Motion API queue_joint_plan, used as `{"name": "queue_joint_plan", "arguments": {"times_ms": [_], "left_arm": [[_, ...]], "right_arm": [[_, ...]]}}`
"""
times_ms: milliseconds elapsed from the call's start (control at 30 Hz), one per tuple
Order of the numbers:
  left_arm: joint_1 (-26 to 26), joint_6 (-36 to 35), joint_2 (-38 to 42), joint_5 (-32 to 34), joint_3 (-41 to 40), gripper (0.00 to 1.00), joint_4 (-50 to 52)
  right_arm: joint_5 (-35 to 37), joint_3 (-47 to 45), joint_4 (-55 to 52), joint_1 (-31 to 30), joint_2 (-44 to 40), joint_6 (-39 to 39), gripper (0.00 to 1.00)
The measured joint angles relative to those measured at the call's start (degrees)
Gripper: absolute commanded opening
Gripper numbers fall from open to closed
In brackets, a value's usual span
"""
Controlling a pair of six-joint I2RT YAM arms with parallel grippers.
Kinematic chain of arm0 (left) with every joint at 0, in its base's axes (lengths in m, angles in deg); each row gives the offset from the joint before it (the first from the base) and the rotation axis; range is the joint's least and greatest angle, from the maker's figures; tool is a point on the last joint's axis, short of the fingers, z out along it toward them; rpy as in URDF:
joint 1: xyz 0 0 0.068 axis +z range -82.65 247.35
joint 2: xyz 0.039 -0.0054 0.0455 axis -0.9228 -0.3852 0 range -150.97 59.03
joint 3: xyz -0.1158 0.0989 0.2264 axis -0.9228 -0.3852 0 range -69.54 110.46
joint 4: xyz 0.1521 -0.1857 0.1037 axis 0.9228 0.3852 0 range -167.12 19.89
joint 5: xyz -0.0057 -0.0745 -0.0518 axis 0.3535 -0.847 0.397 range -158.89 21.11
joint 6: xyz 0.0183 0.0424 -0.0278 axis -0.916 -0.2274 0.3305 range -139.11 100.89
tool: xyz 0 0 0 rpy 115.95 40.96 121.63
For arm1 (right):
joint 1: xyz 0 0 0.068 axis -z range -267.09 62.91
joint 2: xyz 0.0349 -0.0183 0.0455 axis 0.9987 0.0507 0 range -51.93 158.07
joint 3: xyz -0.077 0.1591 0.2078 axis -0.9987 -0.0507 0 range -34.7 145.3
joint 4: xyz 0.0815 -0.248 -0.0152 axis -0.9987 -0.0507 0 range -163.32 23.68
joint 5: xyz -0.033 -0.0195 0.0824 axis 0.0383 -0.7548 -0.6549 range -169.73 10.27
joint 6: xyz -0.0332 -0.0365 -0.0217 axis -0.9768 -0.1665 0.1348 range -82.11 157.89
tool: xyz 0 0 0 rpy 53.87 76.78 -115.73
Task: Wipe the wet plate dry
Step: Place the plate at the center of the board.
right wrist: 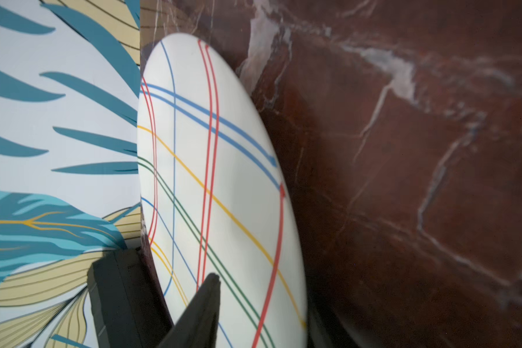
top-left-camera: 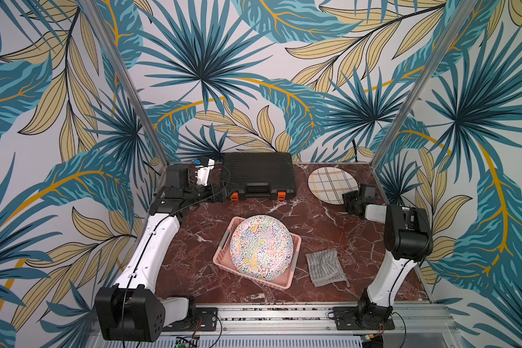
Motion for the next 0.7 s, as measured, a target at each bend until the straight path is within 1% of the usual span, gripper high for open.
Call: {"name": "queue_joint_plan", "arguments": {"times_ms": [67,167,200,300,433,467,533,633,700], "left_arm": [[0.02,-0.09,0.07,0.09,0.0,1.0,-0.02],[0.07,-0.11,0.07,0.22,0.0,1.0,0.0],[0.11,-0.13,0.07,0.24,0.0,1.0,0.0],[0.2,-0.59,0.07,0.68,0.02,1.0,0.13],[0.26,-3.15,-0.02,1.73,0.7,1.0,2.36],[0.26,-4.59,-0.2,1.6,1.33,1.0,3.52],[0.26,-8.61,-0.61,1.11,3.04,1.0,6.4],[0.26,-13.27,-0.66,1.07,3.45,1.0,9.11],[0.26,-15.17,-0.57,1.14,2.12,1.0,9.35]], "right_arm": [[0.09,0.35,-1.9,0.0,-0.96,-1.03,0.72],[0.66,0.37,-6.82,0.0,-3.43,-2.86,0.84],[1.05,0.33,-9.11,-0.02,-4.57,-3.74,0.86],[1.53,-0.31,-14.95,-0.17,-8.9,-6.36,0.87],[0.11,-3.19,-19.65,-2.36,-18.71,-9.81,0.85],[-0.66,-3.67,-20.63,-3.85,-21.46,-11.08,0.85],[-2.25,-3.76,-23.28,-9.03,-26.67,-14.82,0.84],[-5.46,-3.67,-26.14,-19.1,-31.56,-21.22,0.82],[-8.66,-4.37,-27.02,-25.64,-33.62,-25.29,0.81]]}}
